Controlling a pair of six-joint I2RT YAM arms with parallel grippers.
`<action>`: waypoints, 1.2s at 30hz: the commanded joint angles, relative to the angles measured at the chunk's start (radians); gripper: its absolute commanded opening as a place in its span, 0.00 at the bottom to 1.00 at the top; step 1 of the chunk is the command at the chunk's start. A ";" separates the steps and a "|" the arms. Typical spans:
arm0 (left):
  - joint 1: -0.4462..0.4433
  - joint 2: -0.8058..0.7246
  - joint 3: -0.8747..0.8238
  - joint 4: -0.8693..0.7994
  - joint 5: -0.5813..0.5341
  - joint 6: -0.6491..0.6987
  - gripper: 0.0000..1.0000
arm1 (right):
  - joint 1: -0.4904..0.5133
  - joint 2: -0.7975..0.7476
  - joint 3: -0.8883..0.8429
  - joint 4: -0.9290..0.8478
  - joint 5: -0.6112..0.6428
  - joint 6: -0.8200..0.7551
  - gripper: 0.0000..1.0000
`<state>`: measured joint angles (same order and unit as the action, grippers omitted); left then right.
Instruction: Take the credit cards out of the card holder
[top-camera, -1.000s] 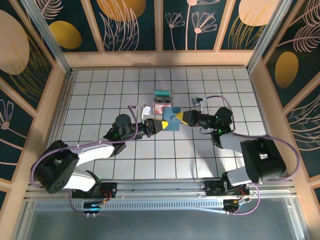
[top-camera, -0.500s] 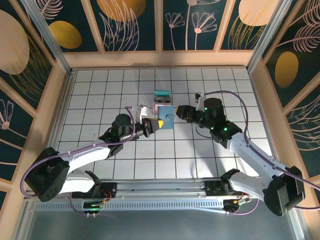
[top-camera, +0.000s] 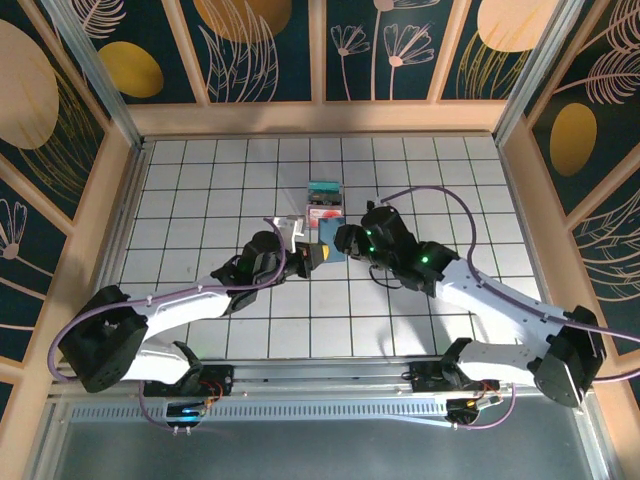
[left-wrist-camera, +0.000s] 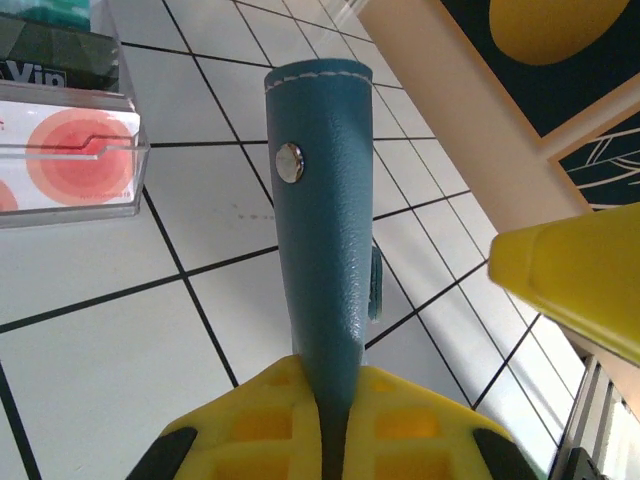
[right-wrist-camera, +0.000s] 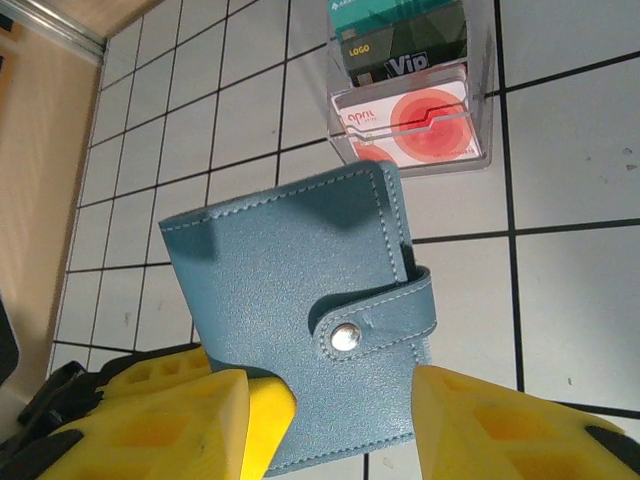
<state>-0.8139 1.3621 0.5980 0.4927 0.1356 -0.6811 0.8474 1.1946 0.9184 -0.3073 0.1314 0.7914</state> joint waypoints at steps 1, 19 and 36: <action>-0.002 0.007 0.037 0.041 -0.012 -0.015 0.00 | 0.008 0.037 0.050 -0.020 0.016 -0.007 0.44; -0.001 -0.003 0.008 0.106 0.055 -0.028 0.00 | -0.005 0.177 0.088 -0.007 0.027 -0.040 0.34; 0.000 -0.010 0.016 0.088 0.015 -0.033 0.00 | -0.042 0.130 0.041 0.002 0.030 -0.042 0.05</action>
<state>-0.8120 1.3720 0.5983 0.4992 0.1474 -0.7044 0.8246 1.3434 0.9791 -0.3099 0.1295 0.7639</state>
